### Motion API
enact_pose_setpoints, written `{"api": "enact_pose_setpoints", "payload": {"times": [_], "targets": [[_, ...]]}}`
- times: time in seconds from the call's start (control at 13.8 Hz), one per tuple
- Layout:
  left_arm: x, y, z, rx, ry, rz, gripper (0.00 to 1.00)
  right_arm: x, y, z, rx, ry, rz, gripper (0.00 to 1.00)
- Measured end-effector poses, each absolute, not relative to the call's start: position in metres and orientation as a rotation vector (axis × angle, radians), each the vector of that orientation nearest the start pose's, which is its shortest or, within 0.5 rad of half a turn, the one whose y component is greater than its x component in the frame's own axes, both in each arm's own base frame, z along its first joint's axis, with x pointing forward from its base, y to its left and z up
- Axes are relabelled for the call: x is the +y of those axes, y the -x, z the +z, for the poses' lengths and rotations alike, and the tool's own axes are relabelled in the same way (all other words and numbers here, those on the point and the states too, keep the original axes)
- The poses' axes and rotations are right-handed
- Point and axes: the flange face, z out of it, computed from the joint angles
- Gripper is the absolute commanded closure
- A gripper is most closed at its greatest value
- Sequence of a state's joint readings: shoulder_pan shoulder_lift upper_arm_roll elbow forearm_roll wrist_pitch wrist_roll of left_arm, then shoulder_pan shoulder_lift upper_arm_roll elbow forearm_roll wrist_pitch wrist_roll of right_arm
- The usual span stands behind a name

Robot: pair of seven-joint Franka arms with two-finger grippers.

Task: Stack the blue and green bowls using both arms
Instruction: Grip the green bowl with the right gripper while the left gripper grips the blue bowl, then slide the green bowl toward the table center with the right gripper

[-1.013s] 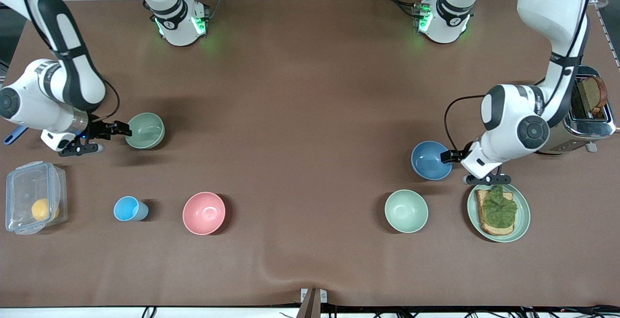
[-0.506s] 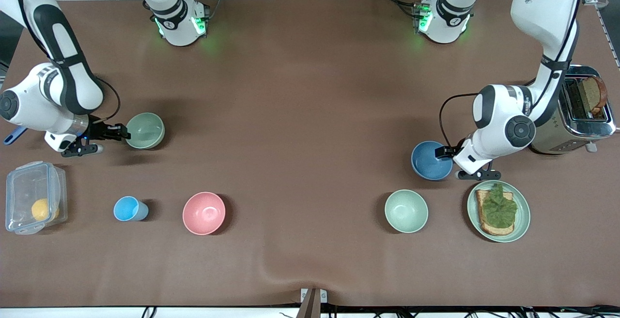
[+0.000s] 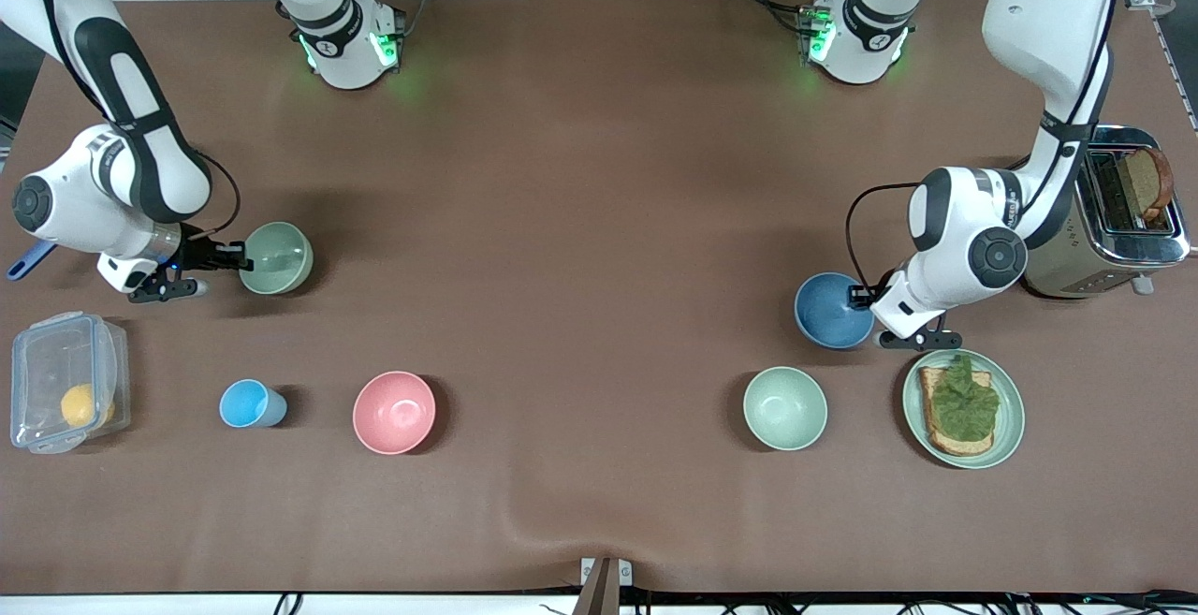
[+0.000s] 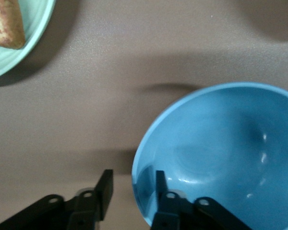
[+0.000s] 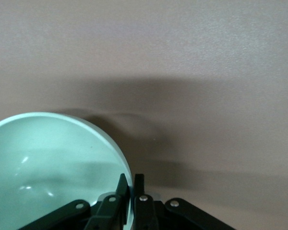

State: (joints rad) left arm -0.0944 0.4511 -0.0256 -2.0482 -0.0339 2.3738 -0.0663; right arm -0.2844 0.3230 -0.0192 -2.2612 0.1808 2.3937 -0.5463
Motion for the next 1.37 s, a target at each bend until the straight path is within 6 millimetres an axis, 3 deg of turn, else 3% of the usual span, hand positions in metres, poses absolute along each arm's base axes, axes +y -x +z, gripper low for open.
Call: {"api": "enact_pose_setpoints", "payload": {"times": [0.22, 0.36, 0.58, 0.94, 1.16, 1.37], "targets": [[-0.071, -0.582, 0.211, 0.002, 3.158, 0.184, 1.00, -0.147, -0.499, 0.212, -0.137, 2.899, 0.268, 1.00], [-0.073, -0.587, 0.226, -0.046, 3.161, 0.143, 1.00, -0.140, -0.509, 0.229, -0.105, 2.853, 0.297, 1.00], [-0.072, -0.593, 0.245, -0.097, 3.165, 0.089, 1.00, -0.101, -0.524, 0.265, 0.028, 2.859, 0.317, 1.00], [-0.077, -0.608, 0.293, -0.208, 3.166, 0.075, 1.00, 0.008, -0.532, 0.314, 0.227, 2.903, 0.344, 1.00], [-0.091, -0.624, 0.335, -0.375, 3.204, 0.050, 1.00, 0.116, -0.525, 0.328, 0.388, 2.940, 0.316, 1.00], [-0.098, -0.631, 0.350, -0.490, 3.206, 0.024, 1.00, 0.210, -0.506, 0.328, 0.501, 2.947, 0.236, 1.00]]}}
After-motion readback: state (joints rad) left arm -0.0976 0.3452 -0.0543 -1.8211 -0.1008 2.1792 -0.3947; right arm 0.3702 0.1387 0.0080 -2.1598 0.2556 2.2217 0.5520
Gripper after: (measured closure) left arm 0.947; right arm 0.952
